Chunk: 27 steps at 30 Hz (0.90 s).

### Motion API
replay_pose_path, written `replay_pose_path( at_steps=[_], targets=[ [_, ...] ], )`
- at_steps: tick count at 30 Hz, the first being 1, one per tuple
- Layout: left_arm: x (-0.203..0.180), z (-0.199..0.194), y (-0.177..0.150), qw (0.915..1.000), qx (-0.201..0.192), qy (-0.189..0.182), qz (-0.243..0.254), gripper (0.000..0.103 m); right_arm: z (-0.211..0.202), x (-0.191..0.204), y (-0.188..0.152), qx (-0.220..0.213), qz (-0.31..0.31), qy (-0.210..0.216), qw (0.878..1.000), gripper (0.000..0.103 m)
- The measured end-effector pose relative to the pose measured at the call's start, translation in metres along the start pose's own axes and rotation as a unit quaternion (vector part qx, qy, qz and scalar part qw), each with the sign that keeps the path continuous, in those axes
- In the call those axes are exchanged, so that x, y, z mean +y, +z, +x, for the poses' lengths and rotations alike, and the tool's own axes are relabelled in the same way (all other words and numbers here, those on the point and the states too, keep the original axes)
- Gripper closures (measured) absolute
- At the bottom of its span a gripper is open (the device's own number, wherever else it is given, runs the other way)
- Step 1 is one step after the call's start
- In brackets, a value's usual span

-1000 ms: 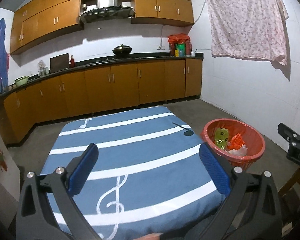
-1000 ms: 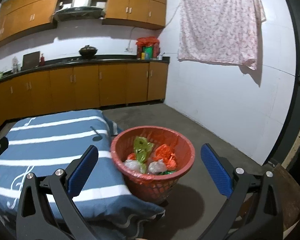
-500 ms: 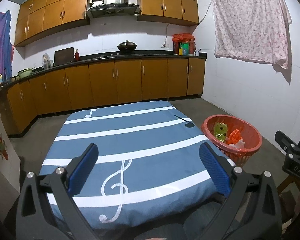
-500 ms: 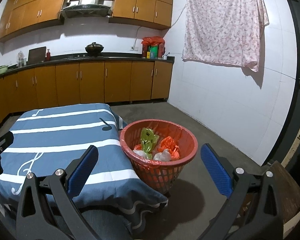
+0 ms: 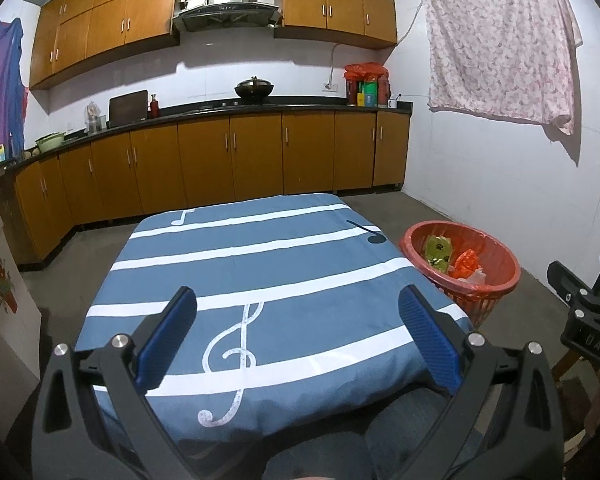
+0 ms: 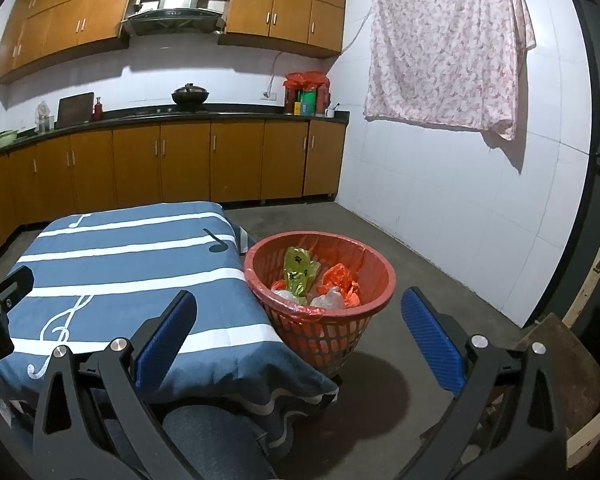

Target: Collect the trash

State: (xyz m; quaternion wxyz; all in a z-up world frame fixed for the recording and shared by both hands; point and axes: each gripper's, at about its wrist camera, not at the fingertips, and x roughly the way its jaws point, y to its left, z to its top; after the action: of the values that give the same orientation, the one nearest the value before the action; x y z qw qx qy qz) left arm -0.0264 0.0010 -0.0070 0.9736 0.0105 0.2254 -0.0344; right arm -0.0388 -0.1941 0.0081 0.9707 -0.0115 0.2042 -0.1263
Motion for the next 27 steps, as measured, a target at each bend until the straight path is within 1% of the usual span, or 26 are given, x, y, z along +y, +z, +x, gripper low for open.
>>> replay_pose_path(
  at_steps=[6,27],
  targets=[
    [0.0010,0.0002,-0.0019,1.0000,0.005,-0.003,-0.007,0.004,-0.0008,0.0005,-0.0019,0.002,-0.001,0.002,1.000,0.002],
    [0.0000,0.0000,-0.0022,1.0000,0.005,-0.002,-0.007,0.004,0.0049,-0.0020,-0.0022,0.012,0.005,0.004,1.000,0.002]
  ],
)
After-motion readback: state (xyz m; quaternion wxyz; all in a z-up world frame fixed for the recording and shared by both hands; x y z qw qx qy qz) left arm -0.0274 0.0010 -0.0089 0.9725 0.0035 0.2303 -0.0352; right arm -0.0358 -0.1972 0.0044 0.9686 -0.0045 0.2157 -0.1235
